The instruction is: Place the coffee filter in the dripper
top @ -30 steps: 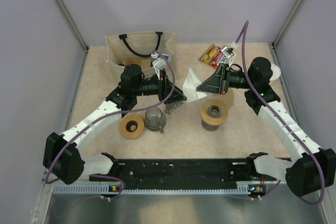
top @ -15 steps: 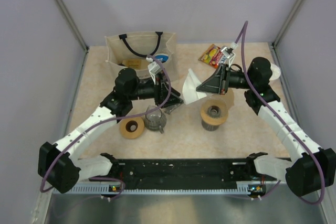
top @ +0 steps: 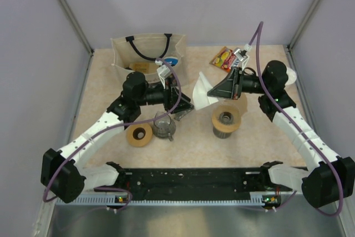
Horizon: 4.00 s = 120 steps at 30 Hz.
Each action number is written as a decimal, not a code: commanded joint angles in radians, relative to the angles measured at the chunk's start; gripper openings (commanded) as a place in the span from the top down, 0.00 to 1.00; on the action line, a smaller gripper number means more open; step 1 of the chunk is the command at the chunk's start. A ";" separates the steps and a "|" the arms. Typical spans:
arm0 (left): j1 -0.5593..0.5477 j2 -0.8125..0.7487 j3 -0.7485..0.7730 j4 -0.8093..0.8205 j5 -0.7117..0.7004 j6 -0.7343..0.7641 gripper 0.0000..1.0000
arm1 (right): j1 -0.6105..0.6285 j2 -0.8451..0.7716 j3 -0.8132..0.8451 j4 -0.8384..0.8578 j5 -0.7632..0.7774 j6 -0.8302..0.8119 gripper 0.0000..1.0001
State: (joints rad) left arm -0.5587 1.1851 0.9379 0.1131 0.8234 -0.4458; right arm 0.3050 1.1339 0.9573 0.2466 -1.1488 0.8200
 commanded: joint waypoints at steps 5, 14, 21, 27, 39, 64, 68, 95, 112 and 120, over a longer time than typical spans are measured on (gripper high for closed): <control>0.000 -0.022 0.007 0.057 0.020 -0.004 0.42 | 0.013 0.001 0.069 -0.124 0.049 -0.136 0.91; 0.000 -0.016 0.013 0.048 -0.015 -0.004 0.45 | 0.011 -0.003 0.044 -0.026 0.014 -0.064 0.91; -0.001 -0.004 0.015 0.074 0.008 -0.019 0.46 | 0.013 -0.003 0.035 0.011 0.004 -0.033 0.91; -0.001 0.001 0.021 0.095 0.017 -0.036 0.46 | 0.011 -0.002 0.026 0.039 -0.003 -0.009 0.91; -0.003 0.031 0.032 0.148 0.011 -0.082 0.52 | 0.013 0.021 0.014 0.079 -0.020 0.018 0.91; -0.001 0.065 0.036 0.261 0.051 -0.154 0.67 | 0.028 0.059 0.029 -0.024 -0.002 -0.067 0.91; -0.001 0.077 0.044 0.275 0.040 -0.174 1.00 | 0.037 0.067 0.028 -0.023 -0.003 -0.067 0.89; -0.155 0.132 0.352 -0.438 -0.902 0.209 1.00 | 0.123 0.030 0.215 -0.376 0.656 -0.337 0.13; -0.178 0.051 0.251 -0.260 -0.541 0.223 1.00 | 0.174 0.184 0.189 -0.118 0.443 -0.165 0.28; -0.176 0.059 0.246 -0.242 -0.544 0.228 1.00 | 0.175 0.222 0.215 -0.202 0.437 -0.180 0.28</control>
State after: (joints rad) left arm -0.7296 1.2648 1.1915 -0.2001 0.2573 -0.2344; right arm 0.4713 1.3304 1.1431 0.0471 -0.6907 0.6430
